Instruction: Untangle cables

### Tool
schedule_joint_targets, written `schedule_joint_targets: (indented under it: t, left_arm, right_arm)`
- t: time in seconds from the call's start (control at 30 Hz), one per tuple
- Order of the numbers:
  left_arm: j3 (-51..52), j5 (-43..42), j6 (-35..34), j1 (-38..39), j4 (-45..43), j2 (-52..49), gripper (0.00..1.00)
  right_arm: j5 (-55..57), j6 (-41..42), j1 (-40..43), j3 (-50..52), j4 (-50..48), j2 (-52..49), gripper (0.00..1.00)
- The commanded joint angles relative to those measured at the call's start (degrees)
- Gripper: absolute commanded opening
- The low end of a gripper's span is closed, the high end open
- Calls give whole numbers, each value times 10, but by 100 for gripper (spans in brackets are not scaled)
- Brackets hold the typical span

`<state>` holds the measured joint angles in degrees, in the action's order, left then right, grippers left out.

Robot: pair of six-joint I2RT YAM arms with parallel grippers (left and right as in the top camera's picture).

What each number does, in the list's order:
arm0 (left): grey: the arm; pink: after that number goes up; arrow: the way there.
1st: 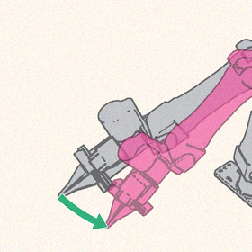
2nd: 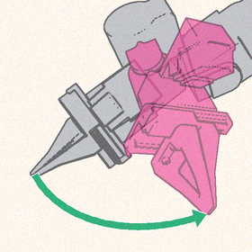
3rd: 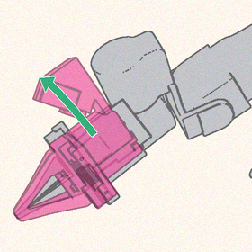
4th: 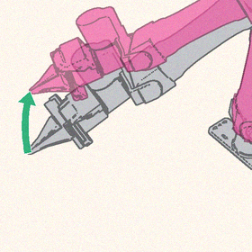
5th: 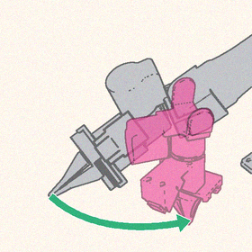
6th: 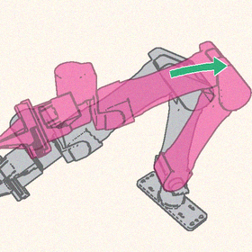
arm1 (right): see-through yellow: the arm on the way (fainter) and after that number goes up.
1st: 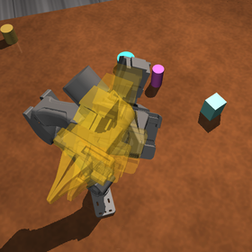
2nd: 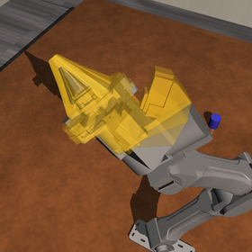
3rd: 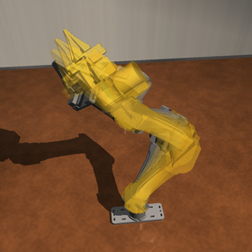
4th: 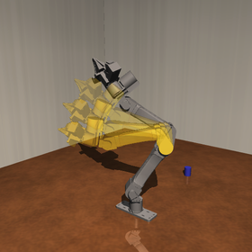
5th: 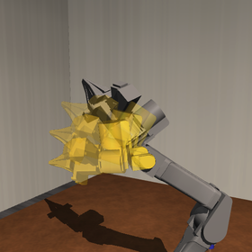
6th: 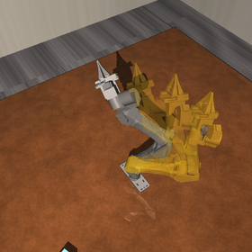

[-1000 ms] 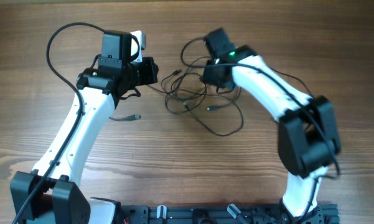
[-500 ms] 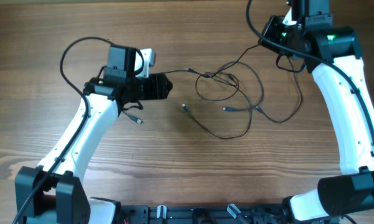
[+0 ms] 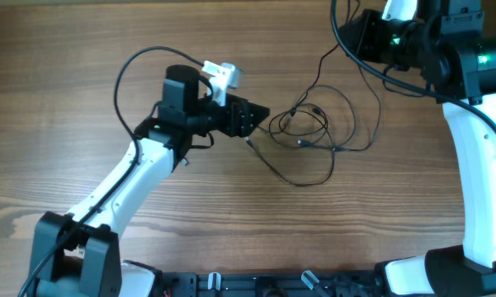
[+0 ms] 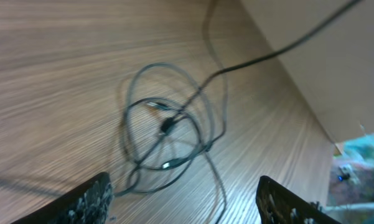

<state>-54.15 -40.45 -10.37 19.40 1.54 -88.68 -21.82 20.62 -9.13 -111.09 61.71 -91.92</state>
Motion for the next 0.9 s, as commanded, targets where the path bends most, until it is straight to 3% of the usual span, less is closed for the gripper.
schedule_joint_targets:
  t: [0.0,0.33,0.4,0.43,0.5,0.53,0.73,0.87]
  left_arm:
    - [3,-17,-8,26,-18,-44,75]
    - [3,-23,-66,92,-102,-158,72]
    - [3,-7,-66,105,-110,-163,65]
    - [3,8,-66,110,-111,-163,54]
    - [3,56,-67,119,-110,-163,12]
    - [3,78,-71,119,-110,-163,4]
    - [3,267,-148,52,-117,-163,4]
    - [3,275,-181,-21,-152,-163,9]
  right_arm:
    - [-25,-11,-2,-10,-3,7,5]
    - [-7,-56,-2,-66,-9,13,4]
    - [-8,-56,-2,-67,-8,14,5]
    - [-8,-56,-2,-67,-6,14,5]
    - [-7,-56,-2,-67,-1,14,4]
    - [-7,-57,-2,-67,0,14,5]
    - [-7,-68,-2,-67,23,15,5]
    - [-7,-72,-2,-67,39,21,5]
